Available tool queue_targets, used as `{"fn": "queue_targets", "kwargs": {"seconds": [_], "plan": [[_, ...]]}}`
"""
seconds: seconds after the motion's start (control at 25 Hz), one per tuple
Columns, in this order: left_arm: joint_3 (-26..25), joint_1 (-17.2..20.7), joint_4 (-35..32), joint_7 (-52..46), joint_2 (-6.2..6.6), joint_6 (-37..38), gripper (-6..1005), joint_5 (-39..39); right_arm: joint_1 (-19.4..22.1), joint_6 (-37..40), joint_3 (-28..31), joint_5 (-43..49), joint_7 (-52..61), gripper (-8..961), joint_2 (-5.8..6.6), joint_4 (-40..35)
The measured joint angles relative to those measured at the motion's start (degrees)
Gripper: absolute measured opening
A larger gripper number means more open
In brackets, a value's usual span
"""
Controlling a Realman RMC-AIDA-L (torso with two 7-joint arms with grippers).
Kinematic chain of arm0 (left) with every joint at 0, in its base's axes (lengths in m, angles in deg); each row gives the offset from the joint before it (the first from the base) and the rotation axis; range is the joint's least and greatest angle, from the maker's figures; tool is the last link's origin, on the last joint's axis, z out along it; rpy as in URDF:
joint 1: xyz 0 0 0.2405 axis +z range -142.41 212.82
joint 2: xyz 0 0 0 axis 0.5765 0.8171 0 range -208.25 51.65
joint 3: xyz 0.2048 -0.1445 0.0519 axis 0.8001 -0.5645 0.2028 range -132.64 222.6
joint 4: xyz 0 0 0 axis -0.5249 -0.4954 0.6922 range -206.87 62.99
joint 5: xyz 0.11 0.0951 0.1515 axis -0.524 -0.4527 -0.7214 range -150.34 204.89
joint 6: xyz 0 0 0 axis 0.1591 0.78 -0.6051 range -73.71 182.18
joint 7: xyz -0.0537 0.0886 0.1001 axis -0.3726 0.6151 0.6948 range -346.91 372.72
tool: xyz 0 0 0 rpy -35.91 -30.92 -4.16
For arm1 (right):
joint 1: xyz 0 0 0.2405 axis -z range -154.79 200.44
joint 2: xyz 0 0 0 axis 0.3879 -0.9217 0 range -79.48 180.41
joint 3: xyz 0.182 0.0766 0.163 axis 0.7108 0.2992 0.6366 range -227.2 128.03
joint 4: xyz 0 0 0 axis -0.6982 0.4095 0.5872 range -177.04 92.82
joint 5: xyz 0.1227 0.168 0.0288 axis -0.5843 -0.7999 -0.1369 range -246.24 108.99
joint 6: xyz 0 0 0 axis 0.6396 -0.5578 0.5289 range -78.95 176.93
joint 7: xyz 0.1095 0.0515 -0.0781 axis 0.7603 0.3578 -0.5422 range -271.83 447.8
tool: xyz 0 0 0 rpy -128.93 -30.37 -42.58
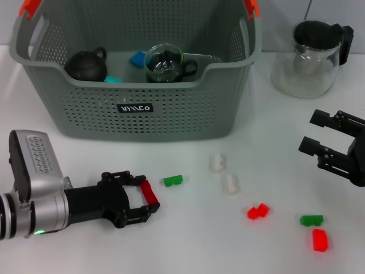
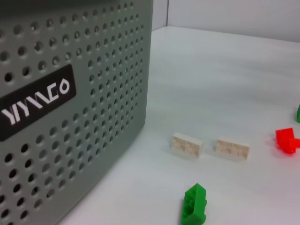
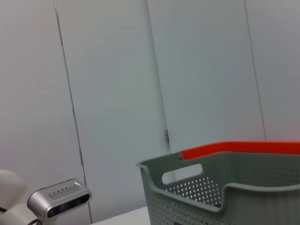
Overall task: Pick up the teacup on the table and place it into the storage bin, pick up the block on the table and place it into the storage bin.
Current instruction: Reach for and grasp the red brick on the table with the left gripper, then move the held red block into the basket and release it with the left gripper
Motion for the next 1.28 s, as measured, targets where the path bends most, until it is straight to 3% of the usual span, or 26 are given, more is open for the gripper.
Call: {"fn": "queue_targets", "kwargs": {"seconds": [0.12,0.24,0.36,0.48,0.6,0.68,0.76,0.88,1.0,1.12,1.28], "plan": [[-0.4,-0.04,-0.56,-0.12,0.07,1.13,666,0.26,0.08,0.1,0.0,-0.1,0.0,685,0.1,0.0],[-1.31,0.23,-2.36,-1.18,0.1,4.02,674,0.38,0.2,0.19,0.01,-0.13,0.0,685,0.14,0.0],[-3.8,0.74,-6.37,-4.84,0.36,11.42,683,0.41,0.14,0.28,0.08,-0.16,0.01,685,0.15,0.0],[-10.65,0.81,-9.63,-7.11,1.5,24.08,691,1.55,-0.03,0.32,0.09,-0.16,0.02,685,0.2,0.0],[-21.78,-0.4,-9.98,-10.32,3.43,36.73,699,8.03,-0.12,0.19,0.1,-0.16,0.03,685,0.23,0.0],[-26.75,-1.71,-10.77,-15.54,4.09,39.76,705,13.15,-0.11,0.04,0.1,-0.16,0.04,685,0.23,0.0],[-27.21,-3.73,-13.27,-22.61,4.67,37.9,710,15.3,-0.09,-0.02,0.1,-0.16,0.05,685,0.15,0.0],[-23.02,-7.7,-17.04,-33.11,5.71,29.09,719,14.09,-0.19,-0.07,0.09,-0.16,0.06,685,0.04,0.0],[-13.18,-11.42,-21.02,-44.22,6.92,18.16,727,10.68,-0.23,-0.09,0.09,-0.15,0.07,685,-0.01,0.0],[-2.65,-14.13,-26.51,-57.69,7.31,6.63,735,3.0,-0.13,-0.1,0.09,-0.08,0.08,685,-0.07,0.0],[7.79,-17.86,-29.86,-71.97,7.52,-0.5,746,-9.98,0.0,-0.12,0.09,0.18,0.09,685,-0.12,0.0]]}}
